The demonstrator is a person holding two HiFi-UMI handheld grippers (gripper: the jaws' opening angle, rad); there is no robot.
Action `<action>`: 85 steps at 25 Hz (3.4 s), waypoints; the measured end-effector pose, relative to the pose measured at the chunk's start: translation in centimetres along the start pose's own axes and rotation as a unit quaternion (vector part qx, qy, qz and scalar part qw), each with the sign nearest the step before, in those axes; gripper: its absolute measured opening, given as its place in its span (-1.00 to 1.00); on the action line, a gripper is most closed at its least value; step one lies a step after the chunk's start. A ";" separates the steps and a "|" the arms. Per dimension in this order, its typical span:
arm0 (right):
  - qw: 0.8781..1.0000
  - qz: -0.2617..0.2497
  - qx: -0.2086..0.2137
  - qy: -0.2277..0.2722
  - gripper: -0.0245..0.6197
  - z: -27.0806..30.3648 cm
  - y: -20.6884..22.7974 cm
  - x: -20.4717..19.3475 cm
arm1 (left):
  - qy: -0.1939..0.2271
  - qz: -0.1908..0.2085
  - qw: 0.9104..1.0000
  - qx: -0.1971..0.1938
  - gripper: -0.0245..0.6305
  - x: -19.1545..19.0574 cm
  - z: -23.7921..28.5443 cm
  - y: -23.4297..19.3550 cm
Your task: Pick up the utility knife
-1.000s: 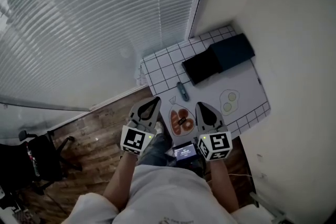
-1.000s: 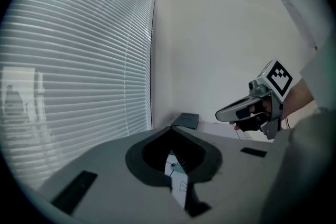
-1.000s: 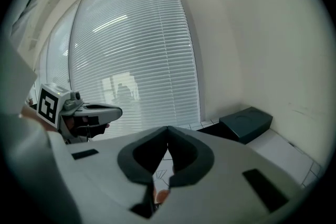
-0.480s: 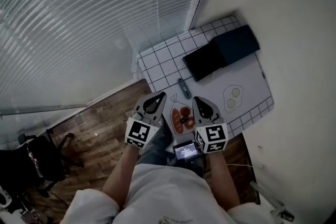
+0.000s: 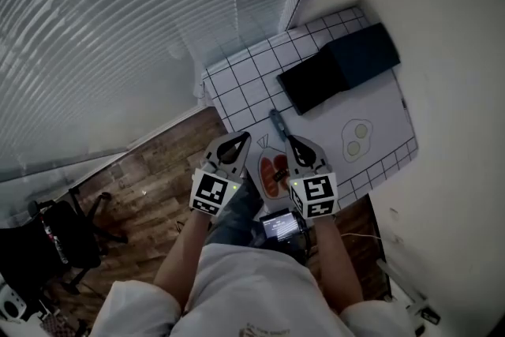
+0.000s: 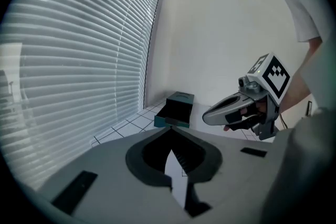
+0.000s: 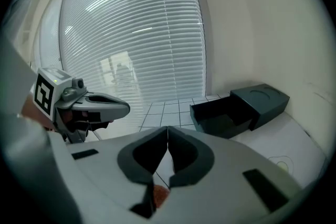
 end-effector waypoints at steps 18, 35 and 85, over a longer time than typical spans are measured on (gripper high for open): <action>0.999 0.007 -0.006 -0.053 -0.90 4.9 1.3 -3.5 | -0.059 -0.010 0.998 -0.028 -0.91 -4.7 4.9 -1.5; 0.994 0.007 0.013 -0.109 -0.39 8.2 0.7 -6.0 | -0.083 -0.008 0.996 -0.043 -0.91 -6.2 6.7 -2.8; 0.999 -0.024 0.001 -0.047 -0.50 1.9 1.6 0.7 | 0.008 0.009 1.000 0.006 -0.91 3.4 1.0 -1.8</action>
Point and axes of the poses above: the fingertips, and each gripper's own axes: z forward along the fingers, y to its right, x out of its top, the point moved 1 cm from there along -z, backward along the fingers, and after that the axes turned 10 degrees about -z, right-handed, at the moved point
